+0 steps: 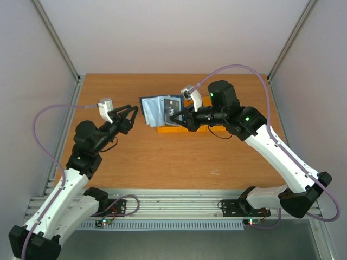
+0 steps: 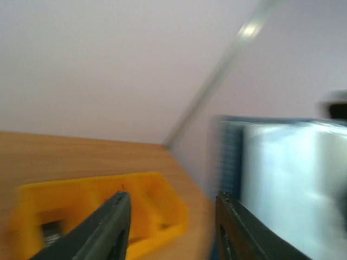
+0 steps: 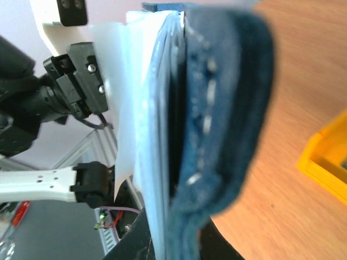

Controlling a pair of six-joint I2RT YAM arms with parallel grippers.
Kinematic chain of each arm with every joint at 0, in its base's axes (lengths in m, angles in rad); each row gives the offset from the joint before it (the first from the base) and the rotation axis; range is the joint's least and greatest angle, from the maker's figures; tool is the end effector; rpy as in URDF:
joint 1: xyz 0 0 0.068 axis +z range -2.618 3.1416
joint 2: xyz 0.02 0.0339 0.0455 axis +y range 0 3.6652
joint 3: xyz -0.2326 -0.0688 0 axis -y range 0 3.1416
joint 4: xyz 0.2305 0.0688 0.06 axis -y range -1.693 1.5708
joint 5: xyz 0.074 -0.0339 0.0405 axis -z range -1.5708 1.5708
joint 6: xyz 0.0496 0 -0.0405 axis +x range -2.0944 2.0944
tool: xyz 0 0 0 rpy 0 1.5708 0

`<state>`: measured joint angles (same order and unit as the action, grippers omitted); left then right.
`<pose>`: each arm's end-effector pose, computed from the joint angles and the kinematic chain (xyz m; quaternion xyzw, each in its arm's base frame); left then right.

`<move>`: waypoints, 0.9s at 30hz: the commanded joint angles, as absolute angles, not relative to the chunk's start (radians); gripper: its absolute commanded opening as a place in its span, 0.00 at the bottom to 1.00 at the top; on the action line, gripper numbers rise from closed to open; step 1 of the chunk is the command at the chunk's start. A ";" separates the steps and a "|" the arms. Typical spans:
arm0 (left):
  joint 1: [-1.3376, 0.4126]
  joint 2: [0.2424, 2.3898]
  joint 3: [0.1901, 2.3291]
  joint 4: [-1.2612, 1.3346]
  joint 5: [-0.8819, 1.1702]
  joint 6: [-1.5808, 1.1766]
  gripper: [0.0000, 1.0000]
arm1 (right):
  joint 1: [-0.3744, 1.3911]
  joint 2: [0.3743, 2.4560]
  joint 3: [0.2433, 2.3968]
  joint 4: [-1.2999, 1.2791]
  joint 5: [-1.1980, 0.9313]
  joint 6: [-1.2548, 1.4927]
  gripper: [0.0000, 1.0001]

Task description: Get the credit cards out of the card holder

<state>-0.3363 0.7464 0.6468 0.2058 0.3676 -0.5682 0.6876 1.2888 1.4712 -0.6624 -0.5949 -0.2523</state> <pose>0.1869 -0.0842 0.3210 0.0590 0.6686 -0.4294 0.6042 0.1934 0.1948 0.3846 -0.5057 0.6599 0.3517 0.4302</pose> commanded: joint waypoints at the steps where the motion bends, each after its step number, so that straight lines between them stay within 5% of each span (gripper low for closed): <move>1: -0.316 0.748 0.667 -0.019 -0.018 -0.324 0.48 | 0.689 1.320 1.555 -0.825 -0.367 -0.185 0.01; 5: -0.317 0.721 0.663 0.034 0.128 -0.281 0.48 | 0.704 1.382 1.595 -0.882 -0.251 -0.132 0.01; 9: -0.316 0.712 0.650 0.236 0.510 -0.312 0.32 | 0.753 1.464 1.655 -0.941 -0.103 -0.103 0.01; 13: -0.340 0.771 0.608 0.500 0.824 -0.571 0.37 | 0.828 1.538 1.724 -0.928 -0.111 -0.133 0.01; 17: -0.343 0.855 0.565 0.506 0.757 -0.812 0.35 | 0.862 1.572 1.752 -0.865 -0.253 -0.199 0.01; 27: -0.330 0.830 0.569 0.426 0.700 -0.844 0.34 | 0.861 1.467 1.615 -0.660 -0.539 -0.256 0.01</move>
<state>-0.3370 0.8455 0.5652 0.4019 0.6937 -0.8055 0.8539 1.5333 1.6562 -0.7921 -0.3763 -0.2081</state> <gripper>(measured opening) 0.340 0.070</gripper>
